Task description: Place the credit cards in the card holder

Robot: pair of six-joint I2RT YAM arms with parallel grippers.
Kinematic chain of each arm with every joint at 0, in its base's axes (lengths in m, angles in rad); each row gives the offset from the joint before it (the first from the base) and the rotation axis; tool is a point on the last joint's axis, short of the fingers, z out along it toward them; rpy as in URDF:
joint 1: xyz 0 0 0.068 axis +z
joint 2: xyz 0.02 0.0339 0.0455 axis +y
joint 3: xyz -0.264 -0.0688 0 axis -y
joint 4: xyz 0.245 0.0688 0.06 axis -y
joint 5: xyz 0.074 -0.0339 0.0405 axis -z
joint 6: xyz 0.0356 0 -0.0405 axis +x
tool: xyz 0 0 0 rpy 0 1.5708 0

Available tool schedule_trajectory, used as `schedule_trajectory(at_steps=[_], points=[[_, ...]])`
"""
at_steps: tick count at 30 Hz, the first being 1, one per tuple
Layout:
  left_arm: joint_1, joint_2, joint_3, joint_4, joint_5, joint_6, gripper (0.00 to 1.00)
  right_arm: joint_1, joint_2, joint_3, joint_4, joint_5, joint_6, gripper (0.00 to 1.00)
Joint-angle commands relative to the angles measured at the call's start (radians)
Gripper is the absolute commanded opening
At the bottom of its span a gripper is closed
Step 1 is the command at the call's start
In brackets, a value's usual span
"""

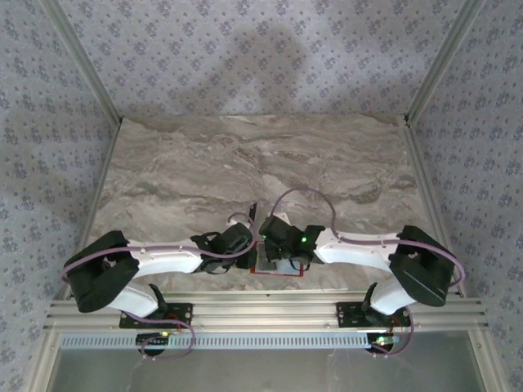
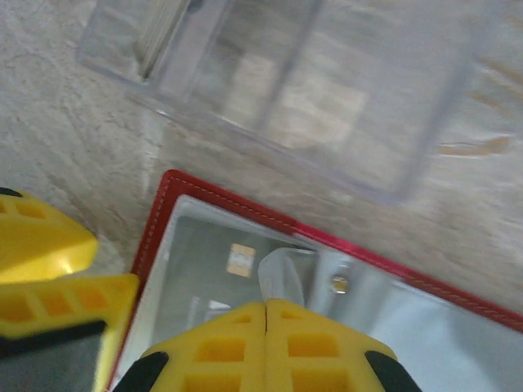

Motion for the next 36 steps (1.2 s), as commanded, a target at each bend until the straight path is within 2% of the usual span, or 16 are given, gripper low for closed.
schedule_trajectory(at_steps=[1, 8, 13, 18, 26, 30, 34, 36], points=[[-0.038, 0.172, -0.035, 0.22, 0.126, -0.038, 0.38, -0.003, 0.075, 0.041, 0.099, -0.105, 0.005, 0.0], [-0.036, 0.12, -0.068, 0.206, 0.093, -0.07, 0.39, -0.014, 0.149, 0.047, 0.202, -0.166, 0.042, 0.0], [-0.031, 0.023, -0.116, 0.174, 0.067, -0.075, 0.43, -0.014, 0.131, 0.037, 0.214, -0.185, 0.041, 0.18], [-0.012, -0.09, -0.167, 0.136, 0.062, -0.077, 0.47, -0.016, 0.089, 0.008, 0.257, -0.257, 0.037, 0.35], [0.043, -0.302, -0.218, 0.01, 0.054, -0.078, 0.52, -0.038, 0.033, -0.027, 0.317, -0.38, 0.032, 0.43], [0.084, -0.46, -0.234, -0.101, 0.038, -0.075, 0.55, -0.03, -0.015, -0.015, 0.239, -0.314, -0.001, 0.5], [0.142, -0.594, -0.233, -0.199, 0.041, -0.06, 0.59, -0.025, -0.024, -0.008, 0.158, -0.235, -0.005, 0.5], [0.185, -0.639, -0.225, -0.238, 0.061, -0.045, 0.59, -0.024, -0.016, -0.024, 0.166, -0.227, 0.005, 0.47]])
